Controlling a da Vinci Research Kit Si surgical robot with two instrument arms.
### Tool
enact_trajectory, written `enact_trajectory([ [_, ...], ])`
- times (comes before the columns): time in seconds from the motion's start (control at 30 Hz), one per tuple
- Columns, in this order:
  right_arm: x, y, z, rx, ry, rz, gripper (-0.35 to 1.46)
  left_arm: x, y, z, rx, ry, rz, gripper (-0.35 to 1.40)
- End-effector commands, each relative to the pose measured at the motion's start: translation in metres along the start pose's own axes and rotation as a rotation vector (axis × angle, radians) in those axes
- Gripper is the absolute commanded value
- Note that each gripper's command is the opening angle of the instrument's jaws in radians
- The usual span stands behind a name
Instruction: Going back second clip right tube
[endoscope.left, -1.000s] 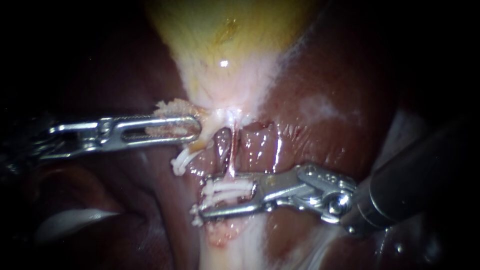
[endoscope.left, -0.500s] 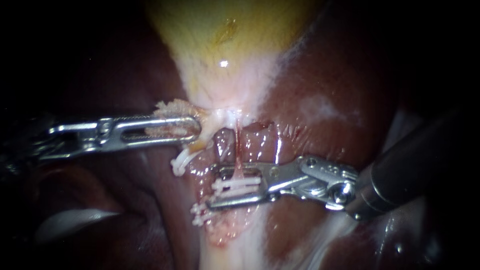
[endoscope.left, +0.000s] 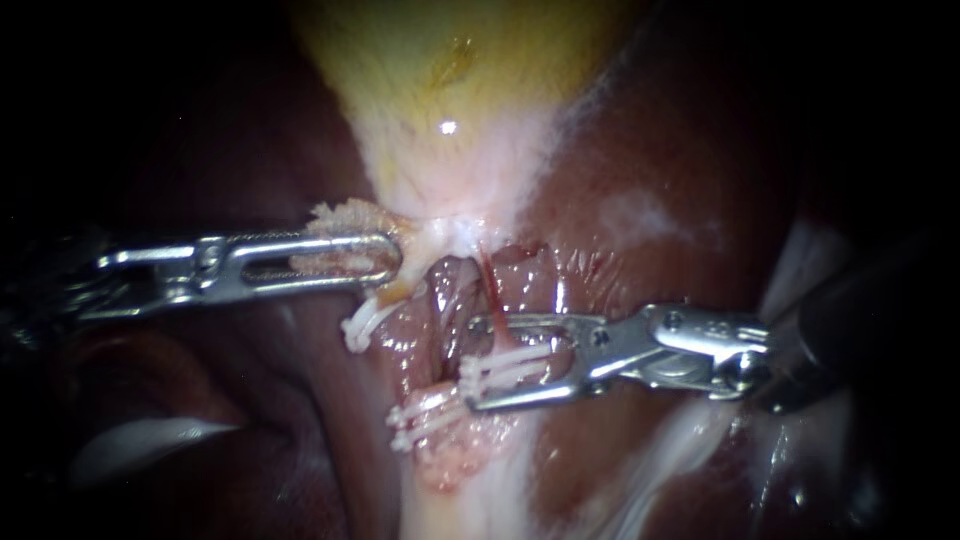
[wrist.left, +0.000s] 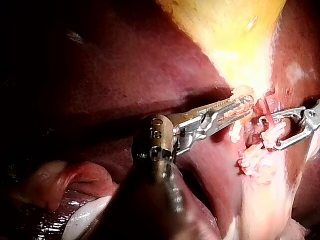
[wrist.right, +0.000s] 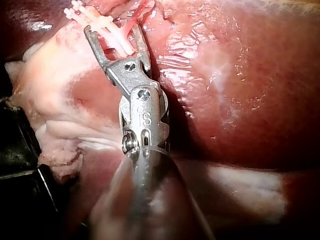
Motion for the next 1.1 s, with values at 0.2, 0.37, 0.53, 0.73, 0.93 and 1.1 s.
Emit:
enact_trajectory([
  [0.2,0.0007,0.0001,-0.0026,-0.007,-0.072,-0.053,0.50,0.0000,0.0000,0.0000,0.000,0.000,0.000,-0.35],
  [0.37,0.0013,-0.0001,-0.0028,-0.005,-0.071,-0.056,0.50,0.0001,0.0000,0.0000,0.000,0.000,0.001,-0.35],
  [0.53,0.0018,-0.0002,-0.0034,-0.001,-0.071,-0.064,0.50,0.0001,0.0000,0.0001,0.000,0.000,0.001,-0.35],
  [0.73,0.0037,-0.0003,-0.0061,-0.008,-0.076,-0.110,0.50,0.0001,0.0001,0.0001,0.000,0.000,0.001,-0.35],
  [0.93,0.0062,-0.0002,-0.0091,-0.026,-0.079,-0.150,0.50,0.0002,0.0001,0.0002,-0.001,-0.001,0.001,-0.35],
  [1.1,0.0071,-0.0004,-0.0101,-0.027,-0.076,-0.166,0.50,0.0003,0.0000,0.0004,-0.002,-0.002,0.002,-0.35],
])
